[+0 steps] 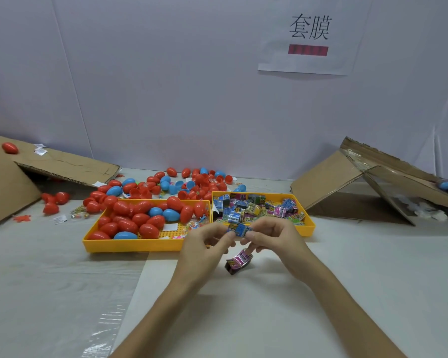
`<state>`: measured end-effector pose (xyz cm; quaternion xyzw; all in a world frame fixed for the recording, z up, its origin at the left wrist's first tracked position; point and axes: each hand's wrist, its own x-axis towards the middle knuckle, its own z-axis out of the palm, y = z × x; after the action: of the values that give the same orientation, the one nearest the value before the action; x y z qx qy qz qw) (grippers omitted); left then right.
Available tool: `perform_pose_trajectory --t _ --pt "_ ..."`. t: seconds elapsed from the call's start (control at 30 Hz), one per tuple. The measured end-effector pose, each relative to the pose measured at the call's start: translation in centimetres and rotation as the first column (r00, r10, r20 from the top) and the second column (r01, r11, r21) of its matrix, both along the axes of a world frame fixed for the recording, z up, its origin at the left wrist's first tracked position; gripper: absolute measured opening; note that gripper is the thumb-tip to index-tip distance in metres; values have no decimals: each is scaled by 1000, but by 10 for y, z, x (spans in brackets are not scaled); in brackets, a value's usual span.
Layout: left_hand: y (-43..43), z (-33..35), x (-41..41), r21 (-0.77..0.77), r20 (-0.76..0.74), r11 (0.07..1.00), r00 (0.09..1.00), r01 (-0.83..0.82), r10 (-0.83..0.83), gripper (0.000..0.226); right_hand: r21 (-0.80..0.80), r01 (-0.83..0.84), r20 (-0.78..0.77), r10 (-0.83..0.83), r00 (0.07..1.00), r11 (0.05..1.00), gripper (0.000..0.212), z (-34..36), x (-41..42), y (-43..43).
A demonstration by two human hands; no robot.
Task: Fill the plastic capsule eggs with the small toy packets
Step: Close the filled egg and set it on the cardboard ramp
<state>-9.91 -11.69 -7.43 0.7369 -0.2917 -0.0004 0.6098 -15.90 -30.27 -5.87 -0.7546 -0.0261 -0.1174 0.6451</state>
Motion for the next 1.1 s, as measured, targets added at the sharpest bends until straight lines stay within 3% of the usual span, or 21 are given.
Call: perform_pose_trajectory --t 0.1,0.23,0.43,0.7,1.1 --pt "1 4 0 -71 -59 997 998 12 -16 13 -33 -39 -2 39 999 999 8 0 0 2" --pt "0 1 -2 -26 -47 999 998 28 -29 13 -41 -51 27 52 998 998 25 1 0 6" --pt "-1 -2 -2 50 10 997 999 50 -51 13 -68 -20 68 24 997 997 6 -2 2 4" --pt "0 0 -1 56 27 995 996 82 -83 10 -33 -4 37 5 999 999 13 -3 2 0" --pt "-1 -3 -2 54 93 997 995 -47 42 19 -25 -24 34 25 999 999 12 -6 4 0"
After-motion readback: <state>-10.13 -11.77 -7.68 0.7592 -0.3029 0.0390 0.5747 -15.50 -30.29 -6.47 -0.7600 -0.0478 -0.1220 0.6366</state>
